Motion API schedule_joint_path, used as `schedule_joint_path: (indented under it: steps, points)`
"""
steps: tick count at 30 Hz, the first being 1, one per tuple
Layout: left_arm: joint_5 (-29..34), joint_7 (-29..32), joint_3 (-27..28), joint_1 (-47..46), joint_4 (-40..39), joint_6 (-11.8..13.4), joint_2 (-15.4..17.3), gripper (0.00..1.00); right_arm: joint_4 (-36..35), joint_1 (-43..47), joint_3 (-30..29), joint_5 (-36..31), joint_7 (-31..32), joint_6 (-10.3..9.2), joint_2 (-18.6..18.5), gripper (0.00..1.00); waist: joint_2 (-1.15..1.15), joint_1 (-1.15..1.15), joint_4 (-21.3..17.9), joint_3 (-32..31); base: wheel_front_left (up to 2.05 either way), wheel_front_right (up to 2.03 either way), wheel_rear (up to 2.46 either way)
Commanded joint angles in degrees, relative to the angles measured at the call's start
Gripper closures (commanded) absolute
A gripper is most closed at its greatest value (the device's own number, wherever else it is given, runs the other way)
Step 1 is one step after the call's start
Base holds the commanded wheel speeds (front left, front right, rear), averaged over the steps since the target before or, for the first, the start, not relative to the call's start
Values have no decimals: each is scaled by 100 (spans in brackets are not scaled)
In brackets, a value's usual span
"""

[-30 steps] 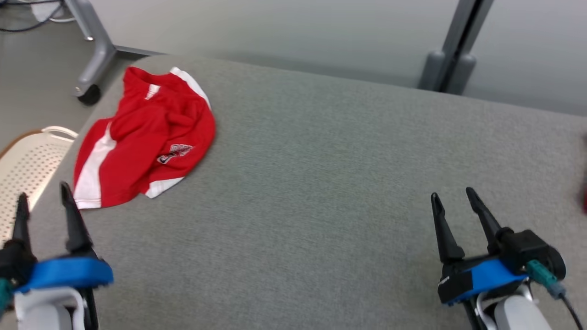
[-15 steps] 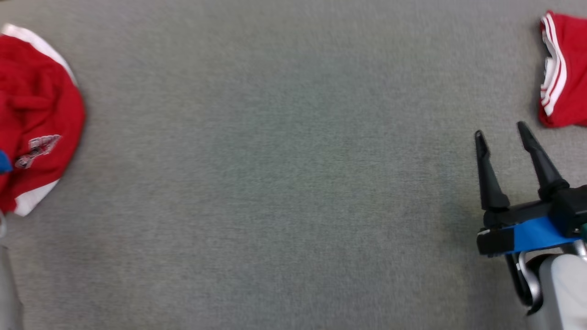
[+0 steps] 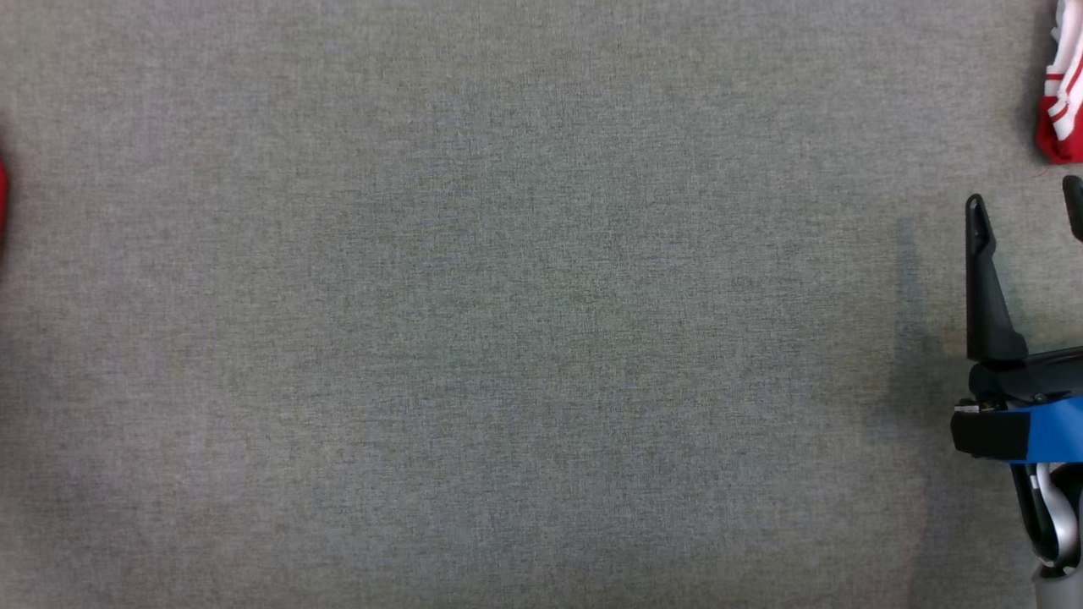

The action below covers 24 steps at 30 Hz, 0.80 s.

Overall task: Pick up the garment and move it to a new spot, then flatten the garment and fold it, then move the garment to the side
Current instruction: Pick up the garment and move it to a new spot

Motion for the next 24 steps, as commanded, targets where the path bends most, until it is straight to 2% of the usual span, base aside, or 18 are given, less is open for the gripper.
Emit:
schedule_joint_path:
  steps: [1,6,14,15,16,17,20,24]
  points:
    - [-13,308,-96,-235,315,-47,86,0,-111,42,-25,5,51,1,-56,0,-2,-1,19,64,0,0,0]
    - [-79,1157,-308,-547,1041,-135,173,0,-269,46,-56,-15,149,1,-87,0,-2,-1,30,98,0,0,0]
    - [-284,2347,-520,-852,1753,-189,213,0,-349,71,-53,-20,212,1,-102,0,-2,-1,74,52,0,0,0]
    - [-308,2483,-556,-872,1813,-187,209,27,-355,82,-45,-19,215,1,-103,0,-2,-1,72,47,0,0,0]
    - [-370,2620,-569,-892,1869,-191,196,81,-354,84,-35,-14,219,1,-107,0,-2,-1,68,40,0,0,0]
    - [-408,2732,-587,-896,1918,-184,180,100,-349,89,-21,-11,217,1,-103,0,-2,-1,58,30,0,0,0]
    - [-594,2962,-573,-902,2012,-179,116,100,-330,97,-13,10,209,1,-93,0,-2,-1,31,-7,0,0,0]
    - [-755,2756,-654,-805,1827,-181,108,100,-269,127,-27,8,186,1,-76,0,-2,-1,12,-92,0,0,0]
